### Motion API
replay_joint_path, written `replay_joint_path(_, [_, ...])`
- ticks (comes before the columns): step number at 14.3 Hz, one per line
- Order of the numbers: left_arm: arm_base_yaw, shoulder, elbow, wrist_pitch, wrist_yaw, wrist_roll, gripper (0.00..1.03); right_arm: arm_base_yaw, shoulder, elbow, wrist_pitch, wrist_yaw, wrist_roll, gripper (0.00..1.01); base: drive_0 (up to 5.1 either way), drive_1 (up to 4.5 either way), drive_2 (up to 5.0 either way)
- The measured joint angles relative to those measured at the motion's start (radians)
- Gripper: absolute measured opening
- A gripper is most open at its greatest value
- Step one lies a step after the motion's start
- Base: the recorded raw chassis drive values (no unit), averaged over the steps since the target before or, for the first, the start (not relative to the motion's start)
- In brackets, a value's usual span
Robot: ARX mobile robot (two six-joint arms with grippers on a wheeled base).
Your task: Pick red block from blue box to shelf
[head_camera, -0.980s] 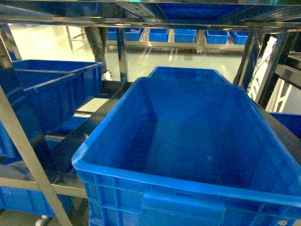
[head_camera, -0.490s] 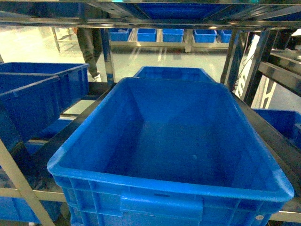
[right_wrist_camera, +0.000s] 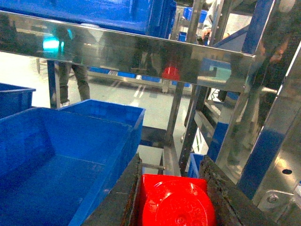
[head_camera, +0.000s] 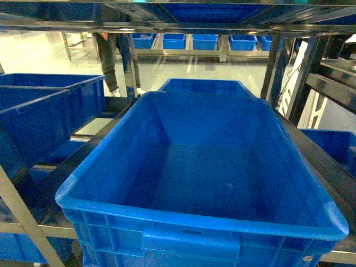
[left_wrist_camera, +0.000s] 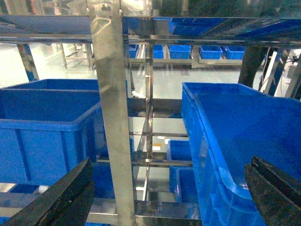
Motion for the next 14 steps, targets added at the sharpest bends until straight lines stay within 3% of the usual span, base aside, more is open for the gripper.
replay_joint_path(3, [0.0, 0.0, 0.0, 0.0, 0.0, 0.0, 0.98, 0.0, 0.0, 0.0, 0.0, 0.0, 0.0, 0.29, 0.0, 0.0, 0.0])
replay_joint_path(4, [0.0, 0.0, 0.0, 0.0, 0.0, 0.0, 0.98, -0.015, 0.024, 0.004, -0.038, -0.025, 0.03, 0.29, 0.0, 0.0, 0.0])
replay_joint_path(5, [0.0, 0.0, 0.0, 0.0, 0.0, 0.0, 0.98, -0.011, 0.106, 0.023, -0.057, -0.039, 0.098, 0.29, 0.0, 0.0, 0.0])
replay_joint_path(6, [0.0, 0.0, 0.0, 0.0, 0.0, 0.0, 0.98, 0.031, 0.168, 0.042, 0.012, -0.031, 0.101, 0.29, 0.0, 0.0, 0.0])
replay_joint_path(8, [0.0, 0.0, 0.0, 0.0, 0.0, 0.0, 0.98, 0.062, 0.257, 0.067, 0.053, -0.027, 0.11, 0.29, 0.0, 0.0, 0.0])
replay_joint_path(14, [0.0, 0.0, 0.0, 0.0, 0.0, 0.0, 0.98, 0.101, 0.345, 0.087, 0.082, -0.036, 0.137, 0.29, 0.0, 0.0, 0.0])
